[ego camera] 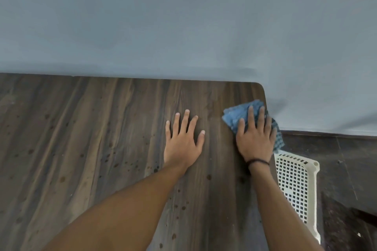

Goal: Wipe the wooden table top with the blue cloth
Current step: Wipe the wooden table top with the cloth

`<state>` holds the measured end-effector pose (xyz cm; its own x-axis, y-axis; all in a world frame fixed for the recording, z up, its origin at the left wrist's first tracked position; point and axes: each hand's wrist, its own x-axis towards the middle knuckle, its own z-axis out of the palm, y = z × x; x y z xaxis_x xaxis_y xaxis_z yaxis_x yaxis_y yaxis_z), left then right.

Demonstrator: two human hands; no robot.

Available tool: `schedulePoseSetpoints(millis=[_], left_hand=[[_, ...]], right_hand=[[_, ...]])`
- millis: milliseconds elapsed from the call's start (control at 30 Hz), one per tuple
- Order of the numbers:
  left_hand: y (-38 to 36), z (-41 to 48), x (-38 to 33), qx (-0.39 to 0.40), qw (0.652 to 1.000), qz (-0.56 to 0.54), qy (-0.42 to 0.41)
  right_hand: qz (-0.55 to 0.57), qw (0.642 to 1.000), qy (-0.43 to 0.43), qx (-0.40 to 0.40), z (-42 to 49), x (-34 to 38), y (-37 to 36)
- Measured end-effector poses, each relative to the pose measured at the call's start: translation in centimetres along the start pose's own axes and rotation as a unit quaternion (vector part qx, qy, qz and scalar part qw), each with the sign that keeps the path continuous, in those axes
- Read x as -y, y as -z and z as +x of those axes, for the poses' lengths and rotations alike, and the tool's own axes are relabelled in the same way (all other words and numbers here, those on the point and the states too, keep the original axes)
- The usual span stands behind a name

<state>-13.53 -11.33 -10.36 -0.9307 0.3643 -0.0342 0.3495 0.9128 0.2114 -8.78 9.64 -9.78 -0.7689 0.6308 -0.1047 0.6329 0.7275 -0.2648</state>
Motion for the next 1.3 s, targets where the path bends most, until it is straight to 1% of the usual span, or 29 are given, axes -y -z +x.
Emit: schedulePoseSetpoints(millis=[33,67,100,167,200,233,267,300,333,367,400,500,533,567,600,667,700,733,833,867,900,1000,1033,1067,1133,1167,1200,1233,1300], left_hand=[[0.0,0.0,0.1,-0.001,1.0,0.001,-0.001],[0.0,-0.1,0.2,-0.003,1.0,0.003,-0.001],[0.0,-0.2,0.2,-0.007,1.0,0.004,-0.001],[0.1,-0.3,0.0,-0.009,1.0,0.0,-0.004],[0.1,-0.3,0.0,-0.009,1.0,0.0,-0.004],[0.1,-0.3,0.0,-0.008,1.0,0.002,-0.004],[0.1,-0.2,-0.1,-0.006,1.0,0.002,-0.004],[0.1,-0.1,-0.1,-0.005,1.0,0.002,-0.005],[0.1,0.0,-0.1,-0.006,1.0,0.002,-0.006],[0.0,0.0,0.0,-0.008,1.0,0.004,-0.006],[0.0,-0.1,0.1,-0.009,1.0,0.003,-0.005],[0.0,-0.2,0.1,-0.01,1.0,-0.002,-0.005],[0.0,-0.3,0.0,-0.01,1.0,-0.001,-0.005],[0.0,-0.2,0.0,-0.009,1.0,-0.001,-0.004],[0.0,-0.2,-0.1,-0.01,1.0,-0.002,-0.003],[-0.1,-0.1,0.0,-0.012,1.0,-0.005,-0.003],[-0.2,-0.1,0.0,-0.012,1.0,-0.007,-0.002],[-0.2,-0.1,0.1,-0.011,1.0,-0.011,-0.002],[-0.2,-0.4,0.0,-0.011,1.0,-0.016,-0.005],[-0.2,-0.3,0.1,-0.012,1.0,-0.014,-0.006],[-0.1,-0.2,0.1,-0.013,1.0,-0.013,-0.006],[-0.2,-0.1,0.1,-0.01,1.0,-0.013,-0.011],[-0.2,-0.2,0.2,-0.009,1.0,-0.016,-0.011],[-0.2,-0.2,0.2,-0.01,1.0,-0.02,-0.01],[-0.2,-0.3,0.2,-0.017,1.0,-0.022,-0.011],[-0.2,-0.3,0.2,-0.02,1.0,-0.02,-0.013],[-0.2,-0.3,0.2,-0.02,1.0,-0.017,-0.014],[-0.2,-0.1,0.2,-0.019,1.0,-0.014,-0.015],[-0.2,0.0,0.2,-0.014,1.0,-0.01,-0.017]], right_hand=[[0.01,0.999,-0.035,-0.001,1.2,1.3,0.1],[0.009,0.999,-0.042,-0.001,1.5,2.5,0.0],[0.002,1.0,-0.015,-0.002,0.9,3.1,-0.3],[-0.015,0.996,0.085,0.001,-2.2,1.9,-0.7],[-0.018,0.993,0.116,0.012,-3.8,0.5,-0.4],[-0.021,0.993,0.118,0.021,-4.2,-1.0,0.0],[-0.019,0.995,0.096,0.025,-3.7,-1.8,0.2],[-0.012,0.998,0.05,0.019,-2.5,-1.9,0.4],[-0.002,1.0,-0.001,0.01,-1.1,-1.3,0.4],[0.009,0.999,-0.033,0.008,-0.4,-0.1,0.4],[0.008,0.999,-0.034,0.005,-0.7,1.1,0.1],[-0.019,0.997,0.077,-0.004,-6.3,1.2,-1.2],[-0.017,0.996,0.089,0.004,-7.8,0.1,-1.0],[-0.014,0.997,0.078,0.006,-8.0,-1.1,-0.8],[-0.007,0.999,0.046,0.001,-7.2,-1.5,-0.5],[0.0,0.999,-0.042,-0.016,-4.5,-0.5,-0.4],[0.0,0.998,-0.056,-0.016,-3.8,0.6,-0.5],[-0.003,0.999,-0.042,-0.012,-4.2,1.4,-0.7],[-0.027,0.996,0.085,0.008,-9.4,-0.3,-1.1],[-0.028,0.996,0.087,0.017,-10.5,-1.9,-0.7],[-0.027,0.997,0.067,0.013,-10.4,-3.0,-0.4],[-0.004,0.997,-0.076,-0.015,-7.0,-2.2,-0.2],[-0.004,0.996,-0.086,-0.024,-6.8,-1.2,-0.4],[-0.011,0.997,-0.064,-0.032,-7.4,-0.6,-0.7],[-0.035,0.998,0.034,-0.034,-10.6,-1.4,-1.3],[-0.036,0.997,0.066,-0.021,-12.0,-2.6,-1.0],[-0.036,0.997,0.07,-0.015,-12.4,-3.7,-0.6],[-0.027,0.999,0.044,-0.016,-11.7,-4.1,-0.3],[-0.002,0.997,-0.06,-0.038,-9.2,-3.0,-0.4]])
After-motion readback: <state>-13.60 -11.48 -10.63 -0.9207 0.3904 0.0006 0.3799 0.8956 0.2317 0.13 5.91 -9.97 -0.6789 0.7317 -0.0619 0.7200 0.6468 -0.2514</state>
